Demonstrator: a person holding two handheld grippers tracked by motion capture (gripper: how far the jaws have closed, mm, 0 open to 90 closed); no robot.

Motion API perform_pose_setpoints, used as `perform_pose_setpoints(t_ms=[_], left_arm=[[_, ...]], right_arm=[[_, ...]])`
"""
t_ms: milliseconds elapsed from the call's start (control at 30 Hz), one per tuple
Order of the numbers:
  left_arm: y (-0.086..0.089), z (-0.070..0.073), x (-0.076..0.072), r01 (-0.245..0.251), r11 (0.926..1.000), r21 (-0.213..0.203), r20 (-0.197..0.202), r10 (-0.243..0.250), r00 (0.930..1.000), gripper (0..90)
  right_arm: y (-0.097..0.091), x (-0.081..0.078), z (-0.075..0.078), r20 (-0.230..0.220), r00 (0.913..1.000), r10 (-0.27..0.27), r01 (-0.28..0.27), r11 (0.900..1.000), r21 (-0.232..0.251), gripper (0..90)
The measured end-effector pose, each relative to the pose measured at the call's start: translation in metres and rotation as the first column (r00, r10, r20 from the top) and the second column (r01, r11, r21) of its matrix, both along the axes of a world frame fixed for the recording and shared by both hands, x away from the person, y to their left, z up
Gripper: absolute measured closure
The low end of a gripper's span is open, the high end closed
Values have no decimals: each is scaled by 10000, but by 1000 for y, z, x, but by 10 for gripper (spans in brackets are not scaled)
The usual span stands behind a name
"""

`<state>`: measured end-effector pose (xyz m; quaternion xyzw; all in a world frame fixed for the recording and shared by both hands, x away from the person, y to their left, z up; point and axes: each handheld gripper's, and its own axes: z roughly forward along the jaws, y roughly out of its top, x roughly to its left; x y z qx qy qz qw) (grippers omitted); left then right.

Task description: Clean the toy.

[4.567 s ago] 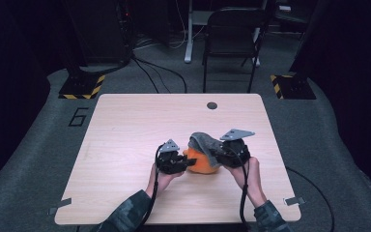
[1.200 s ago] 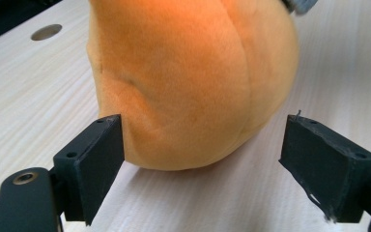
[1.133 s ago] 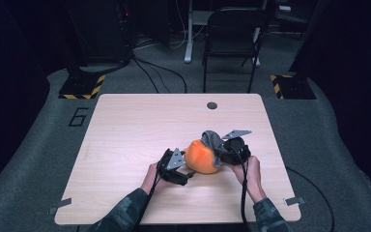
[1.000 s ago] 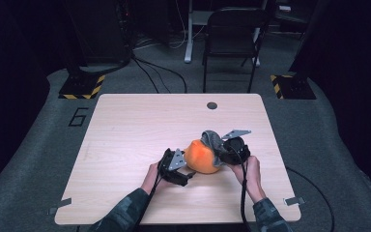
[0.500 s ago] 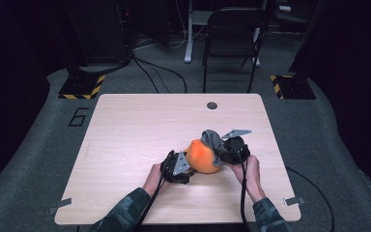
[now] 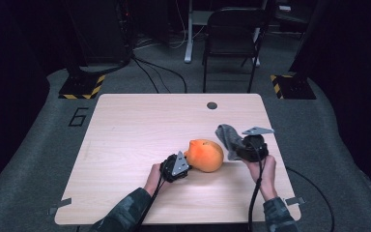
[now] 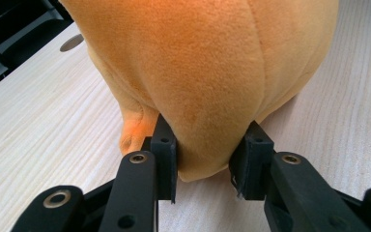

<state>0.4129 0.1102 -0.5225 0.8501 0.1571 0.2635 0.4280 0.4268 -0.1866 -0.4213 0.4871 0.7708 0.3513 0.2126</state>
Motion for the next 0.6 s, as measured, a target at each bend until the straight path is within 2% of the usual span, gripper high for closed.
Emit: perform_pose_setpoints(t_ms=[67, 167, 267, 333, 467, 600], left_arm=[[0, 0, 0, -6, 10000, -79, -31, 6, 10000, 681], [0, 0, 0, 3, 10000, -80, -102, -4, 9999, 703], [1, -1, 0, -14, 9998, -185, -162, 11, 9999, 719], [2, 0, 0, 11, 9996, -279, -168, -16, 9999, 726], [4, 2, 3, -15, 9976, -699, -512, -21, 9987, 732], [7, 9, 4, -6, 9925, -1226, -840, -98, 9964, 739]], right_arm=[[-22, 2, -9, -344, 9975, -620, 626, 9979, 173, 713], [-41, 8, -25, -876, 9894, -1156, 1178, 9929, 194, 706], [-47, 15, -39, -1253, 9828, -1353, 1392, 9900, 231, 701], [-47, 16, -42, -1432, 9794, -1421, 1464, 9890, 200, 698], [-43, 17, -42, -1272, 9831, -1317, 1341, 9909, 102, 691], [-43, 18, -41, -1238, 9843, -1254, 1270, 9919, 50, 691]])
